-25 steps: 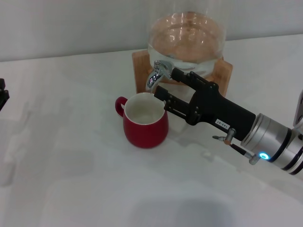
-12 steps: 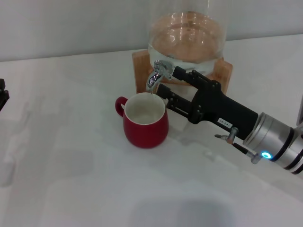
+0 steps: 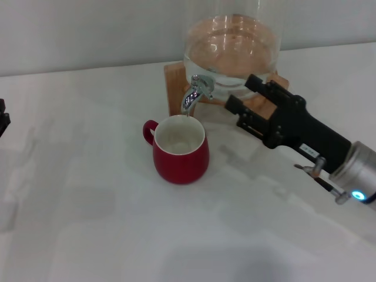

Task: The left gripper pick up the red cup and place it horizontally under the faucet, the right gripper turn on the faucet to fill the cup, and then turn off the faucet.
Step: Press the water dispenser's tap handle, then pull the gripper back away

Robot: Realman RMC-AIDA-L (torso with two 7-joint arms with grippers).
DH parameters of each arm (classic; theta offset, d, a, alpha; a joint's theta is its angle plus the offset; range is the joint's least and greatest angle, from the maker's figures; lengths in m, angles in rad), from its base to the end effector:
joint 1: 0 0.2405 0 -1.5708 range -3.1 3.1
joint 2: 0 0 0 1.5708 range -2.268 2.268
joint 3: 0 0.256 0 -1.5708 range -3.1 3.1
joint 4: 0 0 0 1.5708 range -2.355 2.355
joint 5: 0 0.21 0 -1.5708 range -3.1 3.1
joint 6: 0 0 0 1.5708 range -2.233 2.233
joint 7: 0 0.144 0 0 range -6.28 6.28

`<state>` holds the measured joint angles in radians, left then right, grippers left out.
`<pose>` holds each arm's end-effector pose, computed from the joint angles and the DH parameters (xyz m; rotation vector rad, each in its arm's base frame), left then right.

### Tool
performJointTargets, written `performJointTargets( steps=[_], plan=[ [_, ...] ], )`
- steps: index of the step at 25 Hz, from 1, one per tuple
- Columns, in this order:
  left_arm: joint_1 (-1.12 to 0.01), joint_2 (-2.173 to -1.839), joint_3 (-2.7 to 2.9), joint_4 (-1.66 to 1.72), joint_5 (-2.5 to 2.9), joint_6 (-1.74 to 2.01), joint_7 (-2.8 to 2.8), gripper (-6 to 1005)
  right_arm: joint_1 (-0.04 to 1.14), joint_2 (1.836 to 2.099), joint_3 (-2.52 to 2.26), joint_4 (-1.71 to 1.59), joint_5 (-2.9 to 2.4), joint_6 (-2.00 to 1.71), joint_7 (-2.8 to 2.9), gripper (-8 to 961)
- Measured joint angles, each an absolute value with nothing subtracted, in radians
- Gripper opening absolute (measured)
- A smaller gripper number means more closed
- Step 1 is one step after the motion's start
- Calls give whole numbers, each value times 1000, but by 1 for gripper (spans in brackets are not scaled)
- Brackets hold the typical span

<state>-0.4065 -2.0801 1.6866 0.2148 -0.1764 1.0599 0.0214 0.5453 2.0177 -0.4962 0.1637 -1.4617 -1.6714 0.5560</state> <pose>-0.3324 0.3412 -0.0041 -1.6668 -0.3342 -0.4819 0.2568 0.2931 -0.0288 -2.0637 0.4503 1.3188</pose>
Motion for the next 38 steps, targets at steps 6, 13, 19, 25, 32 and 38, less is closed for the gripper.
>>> performJointTargets(
  steps=[6,13,19,25,32,38],
  plan=[
    [-406,-2080,1686,214,-177,1059,21,883,509,2018,-496,156,-1468,-1746,556,722],
    [-406,-2080,1686,214,-175,1057,21,884,527,2027,-512,185,-1544,-1760,557,722],
    [-405,-2081,1688,203,-174,1057,22,884,546,2028,-509,208,-1605,-1766,557,722],
    [-401,-2083,1692,202,-172,1060,21,884,551,2028,-506,228,-1637,-1772,557,722],
    [-405,-2083,1694,202,-170,1061,22,883,582,2028,-504,251,-1656,-1763,555,722],
    [-405,-2083,1693,202,-169,1060,22,883,620,2028,-503,275,-1657,-1709,555,721]
  ],
)
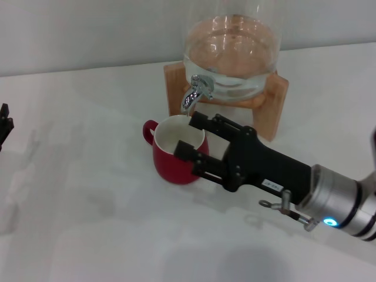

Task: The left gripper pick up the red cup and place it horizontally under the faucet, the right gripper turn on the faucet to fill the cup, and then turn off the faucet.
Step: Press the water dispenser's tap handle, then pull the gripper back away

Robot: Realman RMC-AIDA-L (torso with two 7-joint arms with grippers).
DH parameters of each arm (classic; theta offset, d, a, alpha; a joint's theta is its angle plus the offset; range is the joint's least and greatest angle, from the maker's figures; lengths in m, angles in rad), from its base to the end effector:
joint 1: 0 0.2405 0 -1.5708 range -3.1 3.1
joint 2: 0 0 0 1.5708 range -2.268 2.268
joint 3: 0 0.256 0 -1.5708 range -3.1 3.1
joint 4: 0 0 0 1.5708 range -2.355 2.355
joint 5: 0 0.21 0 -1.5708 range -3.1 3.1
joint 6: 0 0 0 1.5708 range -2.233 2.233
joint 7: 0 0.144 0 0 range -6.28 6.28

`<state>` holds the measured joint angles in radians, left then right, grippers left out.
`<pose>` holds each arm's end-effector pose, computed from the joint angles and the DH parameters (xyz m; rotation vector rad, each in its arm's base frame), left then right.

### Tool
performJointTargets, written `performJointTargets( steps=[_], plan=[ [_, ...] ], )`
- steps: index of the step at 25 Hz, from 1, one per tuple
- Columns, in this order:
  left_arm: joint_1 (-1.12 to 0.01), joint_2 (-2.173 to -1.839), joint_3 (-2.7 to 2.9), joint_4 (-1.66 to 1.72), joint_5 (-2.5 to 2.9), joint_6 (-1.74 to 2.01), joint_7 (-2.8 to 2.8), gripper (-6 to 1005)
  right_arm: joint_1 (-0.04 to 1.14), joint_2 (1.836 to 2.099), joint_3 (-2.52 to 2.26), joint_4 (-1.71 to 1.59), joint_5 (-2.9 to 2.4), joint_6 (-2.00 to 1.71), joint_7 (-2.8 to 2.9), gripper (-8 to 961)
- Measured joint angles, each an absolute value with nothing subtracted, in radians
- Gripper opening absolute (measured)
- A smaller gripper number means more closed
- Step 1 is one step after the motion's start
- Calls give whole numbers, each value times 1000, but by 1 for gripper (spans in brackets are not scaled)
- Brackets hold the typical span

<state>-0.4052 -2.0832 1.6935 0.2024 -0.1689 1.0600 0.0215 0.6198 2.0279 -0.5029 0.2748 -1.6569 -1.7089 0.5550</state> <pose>-0.3342 0.3380 -0.0082 -1.6834 -0.3377 -0.4705 0.2191 0.2718 -0.0631 -2.3053 0.4534 1.4584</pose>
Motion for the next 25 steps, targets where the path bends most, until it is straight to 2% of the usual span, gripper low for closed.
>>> performJointTargets(
  steps=[8,25],
  plan=[
    [-408,-2083,1693,203,-168,1060,22,883,660,2028,-469,296,-1657,-1607,556,721],
    [-408,-2083,1693,202,-170,1060,21,884,639,2025,-425,273,-1647,-1569,557,721]
  ],
)
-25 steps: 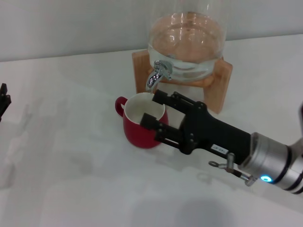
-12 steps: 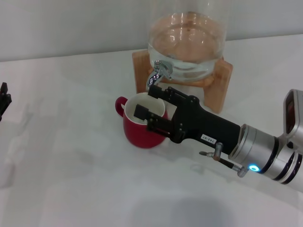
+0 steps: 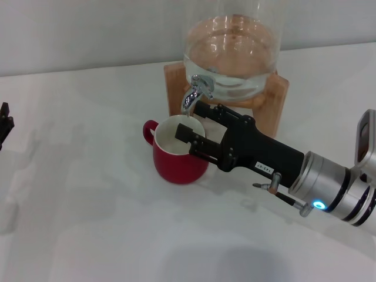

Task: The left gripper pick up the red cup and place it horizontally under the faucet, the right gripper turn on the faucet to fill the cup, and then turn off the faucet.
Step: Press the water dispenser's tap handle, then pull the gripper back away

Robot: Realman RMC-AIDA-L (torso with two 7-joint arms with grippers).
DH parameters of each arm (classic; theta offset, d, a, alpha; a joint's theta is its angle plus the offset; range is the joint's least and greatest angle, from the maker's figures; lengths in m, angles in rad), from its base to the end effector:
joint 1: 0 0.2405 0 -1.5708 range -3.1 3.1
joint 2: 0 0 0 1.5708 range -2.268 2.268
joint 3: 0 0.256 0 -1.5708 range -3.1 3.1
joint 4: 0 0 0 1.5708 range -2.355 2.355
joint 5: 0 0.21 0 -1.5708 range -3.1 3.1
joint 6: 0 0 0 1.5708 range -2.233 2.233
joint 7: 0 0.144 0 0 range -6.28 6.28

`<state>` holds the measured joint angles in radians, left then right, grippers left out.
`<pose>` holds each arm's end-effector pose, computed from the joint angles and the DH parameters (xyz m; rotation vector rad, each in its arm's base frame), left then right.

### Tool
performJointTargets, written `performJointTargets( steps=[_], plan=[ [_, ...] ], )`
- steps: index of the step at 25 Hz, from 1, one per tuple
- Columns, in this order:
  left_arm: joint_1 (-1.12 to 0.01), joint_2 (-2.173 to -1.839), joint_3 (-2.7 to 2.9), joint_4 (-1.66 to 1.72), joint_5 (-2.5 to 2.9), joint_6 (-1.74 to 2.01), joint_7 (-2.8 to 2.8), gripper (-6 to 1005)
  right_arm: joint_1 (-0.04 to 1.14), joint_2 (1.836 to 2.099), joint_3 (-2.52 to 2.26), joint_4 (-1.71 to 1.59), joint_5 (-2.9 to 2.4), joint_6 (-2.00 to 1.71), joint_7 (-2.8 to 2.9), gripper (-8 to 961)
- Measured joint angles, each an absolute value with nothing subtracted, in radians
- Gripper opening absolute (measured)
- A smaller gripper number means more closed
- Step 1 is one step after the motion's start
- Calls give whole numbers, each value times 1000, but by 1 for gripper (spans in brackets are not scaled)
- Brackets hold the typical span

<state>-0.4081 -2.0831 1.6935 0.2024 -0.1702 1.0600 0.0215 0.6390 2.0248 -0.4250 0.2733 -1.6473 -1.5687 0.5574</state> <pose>-0.3334 0.3391 -0.0080 -1.6829 -0.3360 -0.4727 0.2247 0.2953 -0.0676 -2.2546 0.5198 1.3266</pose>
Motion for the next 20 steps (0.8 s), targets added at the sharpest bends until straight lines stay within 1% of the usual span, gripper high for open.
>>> performJointTargets(
  steps=[20],
  plan=[
    [-408,-2083,1694,202,-170,1060,21,883,640,2023,-401,268,-1647,-1533,555,721]
  ],
)
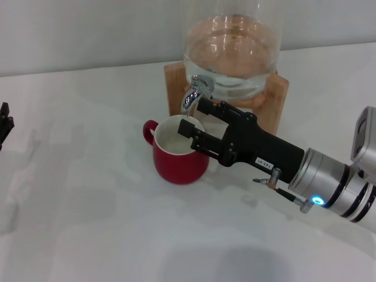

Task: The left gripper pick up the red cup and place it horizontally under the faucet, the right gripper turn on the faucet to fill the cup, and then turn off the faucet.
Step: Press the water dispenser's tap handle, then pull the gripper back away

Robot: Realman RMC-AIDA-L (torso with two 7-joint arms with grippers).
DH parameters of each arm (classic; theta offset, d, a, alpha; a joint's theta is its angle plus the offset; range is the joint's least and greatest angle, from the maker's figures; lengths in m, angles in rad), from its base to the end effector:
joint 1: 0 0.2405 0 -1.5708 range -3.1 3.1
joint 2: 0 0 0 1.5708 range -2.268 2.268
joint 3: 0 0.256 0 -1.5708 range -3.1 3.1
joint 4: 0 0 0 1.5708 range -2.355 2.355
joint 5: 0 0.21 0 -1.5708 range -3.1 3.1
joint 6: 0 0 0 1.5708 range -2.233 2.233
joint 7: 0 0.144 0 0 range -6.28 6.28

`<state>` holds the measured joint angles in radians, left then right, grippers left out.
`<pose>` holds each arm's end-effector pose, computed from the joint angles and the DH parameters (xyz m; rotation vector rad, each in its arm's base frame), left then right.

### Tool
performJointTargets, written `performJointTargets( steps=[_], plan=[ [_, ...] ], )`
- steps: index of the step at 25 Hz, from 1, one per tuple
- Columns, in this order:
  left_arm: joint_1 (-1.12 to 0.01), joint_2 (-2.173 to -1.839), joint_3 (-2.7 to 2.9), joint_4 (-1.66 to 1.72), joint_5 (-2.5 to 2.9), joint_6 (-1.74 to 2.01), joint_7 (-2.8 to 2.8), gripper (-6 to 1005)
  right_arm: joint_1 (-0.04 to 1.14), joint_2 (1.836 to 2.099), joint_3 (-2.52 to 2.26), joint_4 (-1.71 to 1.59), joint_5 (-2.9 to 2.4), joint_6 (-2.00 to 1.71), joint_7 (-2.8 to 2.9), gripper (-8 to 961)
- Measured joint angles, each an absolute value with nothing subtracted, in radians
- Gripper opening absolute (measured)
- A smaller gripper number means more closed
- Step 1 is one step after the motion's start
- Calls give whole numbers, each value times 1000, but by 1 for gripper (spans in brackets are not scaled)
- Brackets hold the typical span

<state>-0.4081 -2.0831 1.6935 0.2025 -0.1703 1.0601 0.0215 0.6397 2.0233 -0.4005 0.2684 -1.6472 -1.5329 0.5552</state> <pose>-0.3333 0.3391 -0.0080 -1.6828 -0.3360 -0.4729 0.2279 0.3013 -0.0674 -2.2353 0.5335 1.2892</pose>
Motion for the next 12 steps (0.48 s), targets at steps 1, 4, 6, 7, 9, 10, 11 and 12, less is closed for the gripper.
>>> performJointTargets(
  steps=[1,4,6,7,9,10,11,12],
  plan=[
    [-408,-2083,1693,202,-170,1060,21,883,640,2023,-400,268,-1647,-1532,555,721],
    [-408,-2082,1693,202,-170,1060,21,883,640,2023,-398,268,-1647,-1532,555,721],
    [-409,-2082,1693,202,-169,1060,21,883,640,2023,-393,268,-1647,-1531,555,721],
    [-409,-2082,1693,202,-169,1060,22,883,640,2023,-390,268,-1647,-1531,555,721],
    [-412,-2082,1694,202,-169,1059,21,883,637,2023,-388,268,-1647,-1530,554,720],
    [-413,-2082,1693,202,-169,1059,21,884,635,2023,-388,266,-1647,-1529,554,720],
    [-414,-2082,1694,202,-169,1059,21,884,633,2023,-388,264,-1647,-1529,554,720],
    [-415,-2082,1693,202,-169,1059,21,884,631,2024,-388,261,-1647,-1529,554,720]
  ],
)
